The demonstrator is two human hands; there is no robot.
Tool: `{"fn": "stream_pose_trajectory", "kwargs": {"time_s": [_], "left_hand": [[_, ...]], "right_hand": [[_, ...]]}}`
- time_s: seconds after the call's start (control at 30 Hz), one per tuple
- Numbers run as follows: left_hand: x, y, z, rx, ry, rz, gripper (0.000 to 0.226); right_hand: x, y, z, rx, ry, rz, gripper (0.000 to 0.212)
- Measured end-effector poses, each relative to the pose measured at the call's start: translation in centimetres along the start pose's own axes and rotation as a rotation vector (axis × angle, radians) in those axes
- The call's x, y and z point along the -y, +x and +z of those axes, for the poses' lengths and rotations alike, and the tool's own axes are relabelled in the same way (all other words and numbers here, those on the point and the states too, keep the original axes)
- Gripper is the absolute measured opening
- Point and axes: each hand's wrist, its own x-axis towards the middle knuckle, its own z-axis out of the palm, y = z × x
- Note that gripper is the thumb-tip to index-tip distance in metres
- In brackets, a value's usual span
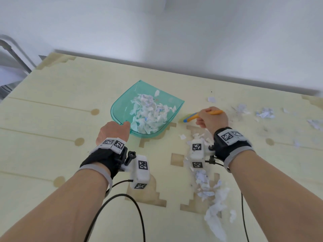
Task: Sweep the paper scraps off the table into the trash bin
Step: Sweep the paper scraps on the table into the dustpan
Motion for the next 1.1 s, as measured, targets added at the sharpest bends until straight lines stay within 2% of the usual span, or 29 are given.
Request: {"fn": "stream_pose_trajectory", "kwargs": {"time_s": [0.13,0.23,0.3,0.43,0.5,0.57,0.63,0.67,0.77,0.83,1.0,1.07,1.1], "left_hand": [[1.2,-1.0,-0.2,0.001,0.012,-0.003,0.04],[1.9,-1.8,-0.4,-0.001,0.024,-0.002,0.043],[2.2,-2.1,-0.5,0.001,0.034,-0.004,0.047],[2.9,-3.1,-0.7,-0.012,0.07,0.004,0.047],[3.3,-3.5,-0.9,-0.021,0.095,0.01,0.047],[3.8,-3.8,-1.3,-0.017,0.111,0.01,0.049],[4.1,-4.2,-1.6,-0.003,0.105,0.002,0.051],[4.3,-4.3,-1.7,0.004,0.099,0.002,0.05],[4.7,-4.8,-2.2,0.014,0.087,0.013,0.044],[5.0,-5.1,-2.6,0.013,0.096,0.027,0.042],[5.7,-6.2,-3.2,0.037,0.092,0.049,0.039],[5.9,-6.8,-3.0,0.049,0.09,0.061,0.037],[5.9,-7.0,-2.9,0.057,0.089,0.07,0.036]], "right_hand": [[-1.7,-1.7,-2.0,-0.103,-0.195,0.067,0.011],[-1.9,-2.4,-3.5,-0.253,-0.139,0.062,0.013],[-1.8,-3.1,-3.2,-0.218,-0.015,0.017,0.01],[-3.0,-4.5,-1.9,0.041,0.013,0.046,0.006],[-3.4,-4.7,-2.6,-0.007,-0.09,0.102,0.01],[-3.5,-4.9,-3.8,-0.144,-0.173,0.107,0.017],[-3.3,-5.5,-4.5,-0.224,-0.125,0.056,0.015],[-3.2,-5.9,-4.3,-0.204,-0.087,0.034,0.013],[-3.8,-7.5,-2.5,0.038,-0.015,0.026,0.009],[-4.6,-7.9,-1.9,0.114,-0.049,0.075,0.005],[-4.7,-8.4,-4.8,-0.158,-0.273,0.111,0.025],[-4.3,-9.3,-5.3,-0.175,-0.191,0.079,0.02],[-4.1,-10.0,-5.1,-0.12,-0.123,0.075,0.015]]}}
